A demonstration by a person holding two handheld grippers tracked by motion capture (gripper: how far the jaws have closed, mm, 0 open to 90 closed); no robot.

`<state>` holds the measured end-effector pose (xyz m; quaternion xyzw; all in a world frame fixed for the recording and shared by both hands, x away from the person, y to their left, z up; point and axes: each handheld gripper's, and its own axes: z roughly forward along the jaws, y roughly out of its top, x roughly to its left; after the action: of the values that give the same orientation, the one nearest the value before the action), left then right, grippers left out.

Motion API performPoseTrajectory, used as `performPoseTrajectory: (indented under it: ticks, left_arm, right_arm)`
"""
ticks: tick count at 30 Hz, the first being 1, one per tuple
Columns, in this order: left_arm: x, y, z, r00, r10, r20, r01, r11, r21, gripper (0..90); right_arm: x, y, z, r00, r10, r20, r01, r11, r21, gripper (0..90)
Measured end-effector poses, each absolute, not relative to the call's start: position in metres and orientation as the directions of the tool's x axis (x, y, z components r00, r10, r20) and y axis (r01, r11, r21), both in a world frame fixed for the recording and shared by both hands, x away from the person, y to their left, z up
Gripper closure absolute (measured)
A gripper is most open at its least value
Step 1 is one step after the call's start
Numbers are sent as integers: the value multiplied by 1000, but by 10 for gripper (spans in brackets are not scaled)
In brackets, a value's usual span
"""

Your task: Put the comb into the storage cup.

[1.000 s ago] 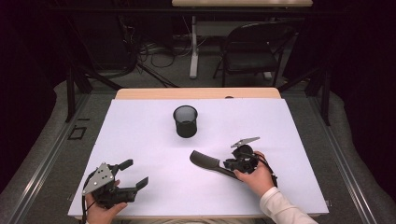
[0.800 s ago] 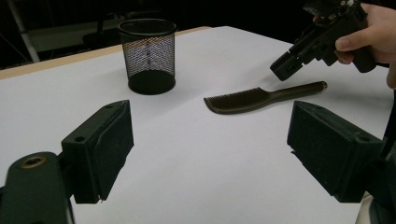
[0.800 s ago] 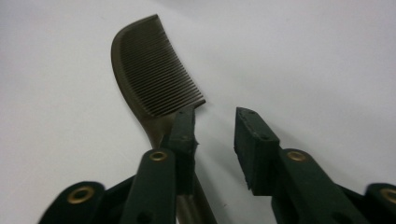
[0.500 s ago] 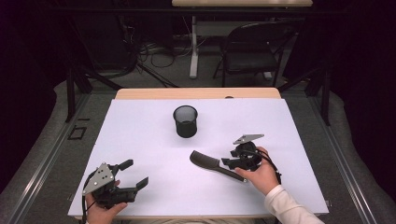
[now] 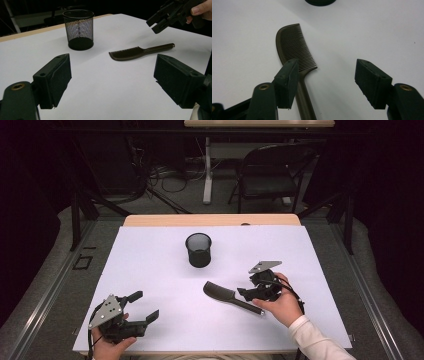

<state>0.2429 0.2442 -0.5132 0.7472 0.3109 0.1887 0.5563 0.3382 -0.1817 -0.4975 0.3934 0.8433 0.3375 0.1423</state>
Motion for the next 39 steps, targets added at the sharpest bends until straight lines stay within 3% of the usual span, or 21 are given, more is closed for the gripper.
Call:
performPoseTrajectory:
  ticks: [9,22,39]
  left_arm:
    - [243,244,-514,738,672,-67,258,-188,948,148]
    - [244,244,-514,737,671,-81,270,-181,946,148]
    - [244,243,-514,740,668,-78,265,-184,947,148]
  right_arm:
    - [341,-181,-490,-685,729,-10,546,522,656,178]
    - [344,-173,-487,-736,674,-71,511,620,595,66]
    - [348,-162,-487,-787,611,-88,503,717,482,151]
